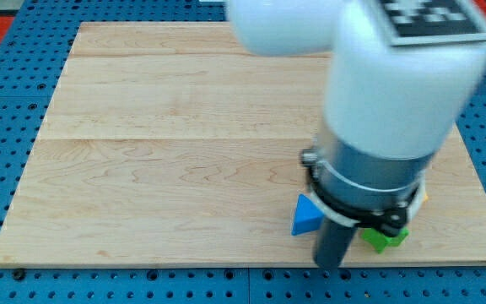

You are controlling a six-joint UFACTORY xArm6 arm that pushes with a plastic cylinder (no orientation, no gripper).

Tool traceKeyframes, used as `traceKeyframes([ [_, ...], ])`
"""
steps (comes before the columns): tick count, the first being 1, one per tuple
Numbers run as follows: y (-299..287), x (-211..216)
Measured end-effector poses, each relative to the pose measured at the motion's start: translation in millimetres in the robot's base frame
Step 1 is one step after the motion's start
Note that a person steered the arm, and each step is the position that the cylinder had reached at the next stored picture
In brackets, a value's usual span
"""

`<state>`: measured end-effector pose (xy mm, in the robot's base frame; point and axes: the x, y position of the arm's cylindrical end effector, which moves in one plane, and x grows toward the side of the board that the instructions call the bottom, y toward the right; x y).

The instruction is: Separate the blue triangle from the red star

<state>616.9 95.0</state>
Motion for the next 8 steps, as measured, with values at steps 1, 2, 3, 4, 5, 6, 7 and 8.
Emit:
traceKeyframes([
  [1, -1.8, -24.7],
  [2, -6.6, -57.6],
  [3, -8.5, -84.7],
  [4, -19.9, -59.2],
  [5, -23.7, -36.9],
  [6, -8.4, -66.2],
  [7, 22.0, -82.5],
  [8, 7.6, -91.9],
])
